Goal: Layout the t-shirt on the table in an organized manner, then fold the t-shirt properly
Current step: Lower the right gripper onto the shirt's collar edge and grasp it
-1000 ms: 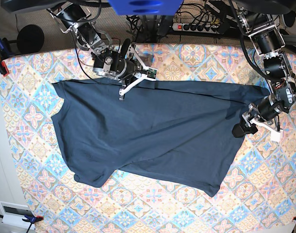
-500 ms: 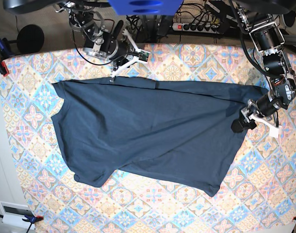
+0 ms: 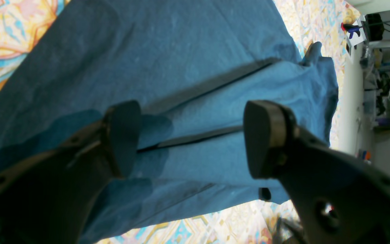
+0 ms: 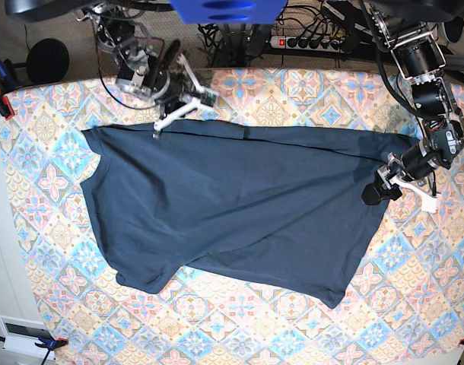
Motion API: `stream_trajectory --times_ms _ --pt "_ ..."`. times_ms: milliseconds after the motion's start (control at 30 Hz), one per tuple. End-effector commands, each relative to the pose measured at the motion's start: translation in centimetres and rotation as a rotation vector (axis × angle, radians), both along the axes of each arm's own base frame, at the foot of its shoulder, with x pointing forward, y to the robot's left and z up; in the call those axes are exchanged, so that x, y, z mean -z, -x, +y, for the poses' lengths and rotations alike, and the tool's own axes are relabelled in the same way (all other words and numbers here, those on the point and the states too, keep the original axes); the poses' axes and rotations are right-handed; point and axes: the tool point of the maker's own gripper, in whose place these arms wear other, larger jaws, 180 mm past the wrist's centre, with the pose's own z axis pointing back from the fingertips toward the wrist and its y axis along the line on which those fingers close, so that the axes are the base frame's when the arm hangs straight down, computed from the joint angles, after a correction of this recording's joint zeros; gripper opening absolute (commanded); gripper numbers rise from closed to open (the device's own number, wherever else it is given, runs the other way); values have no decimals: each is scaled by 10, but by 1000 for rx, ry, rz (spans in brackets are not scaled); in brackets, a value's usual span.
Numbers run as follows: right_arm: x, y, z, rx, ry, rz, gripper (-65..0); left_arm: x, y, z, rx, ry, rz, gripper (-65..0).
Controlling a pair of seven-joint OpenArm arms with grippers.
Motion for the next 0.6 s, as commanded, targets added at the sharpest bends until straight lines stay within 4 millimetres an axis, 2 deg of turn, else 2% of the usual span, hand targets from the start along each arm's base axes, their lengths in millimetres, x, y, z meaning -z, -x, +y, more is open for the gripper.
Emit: stream_trajectory --times_ms 0,167,400,467,567 --pt "-7 -4 6 4 -27 -17 -554 -17 -9 4 -1 -8 -54 -184" --pt "-15 -16 16 10 -54 -43 -533 -14 -6 4 -2 -9 -46 -184" --pt "-21 -29 18 9 -57 -76 -531 -14 -6 5 -3 -9 -47 -184" --pt "-21 -29 18 9 -56 -75 -500 -14 -6 5 -3 -9 -47 -184" --pt "-20 -27 18 9 -56 -71 -410 -15 -7 5 -3 -9 -50 -184"
